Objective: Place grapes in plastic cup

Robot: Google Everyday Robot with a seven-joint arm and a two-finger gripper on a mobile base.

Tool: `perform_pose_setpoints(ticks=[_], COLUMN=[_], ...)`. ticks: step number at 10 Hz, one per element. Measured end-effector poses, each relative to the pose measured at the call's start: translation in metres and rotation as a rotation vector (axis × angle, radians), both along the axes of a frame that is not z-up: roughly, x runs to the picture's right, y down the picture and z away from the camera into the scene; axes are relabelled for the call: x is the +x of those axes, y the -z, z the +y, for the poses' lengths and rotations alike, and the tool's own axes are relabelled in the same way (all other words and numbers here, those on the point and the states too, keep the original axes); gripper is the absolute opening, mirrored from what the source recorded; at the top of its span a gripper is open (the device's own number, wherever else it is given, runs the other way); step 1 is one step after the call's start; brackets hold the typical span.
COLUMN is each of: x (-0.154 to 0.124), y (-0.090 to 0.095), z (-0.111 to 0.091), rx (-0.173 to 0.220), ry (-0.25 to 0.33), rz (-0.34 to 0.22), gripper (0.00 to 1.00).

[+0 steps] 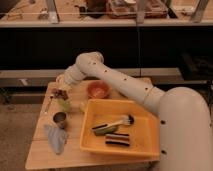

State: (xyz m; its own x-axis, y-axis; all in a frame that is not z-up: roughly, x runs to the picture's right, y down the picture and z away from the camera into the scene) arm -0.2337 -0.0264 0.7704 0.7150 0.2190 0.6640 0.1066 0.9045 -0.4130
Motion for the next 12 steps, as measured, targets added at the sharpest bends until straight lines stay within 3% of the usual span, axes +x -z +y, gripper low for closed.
perform_pose_setpoints(ticks=[1, 5, 7, 8, 12], x=[-0.002, -0.002, -0.002, -0.002, -0.003], y=[-0.002, -0.01, -0.012, -0.014, -0.019], z=[0.002, 0.01, 0.013, 0.016, 0.022], rx=[-0.01, -0.043, -0.053, -0.058, -0.073], ry=[0.006, 0.014, 0.015, 0.017, 0.025], rz=[0.002, 0.012, 0.009, 0.008, 0.008], gripper=[0.16, 0.59, 0.75, 0.8, 0.8])
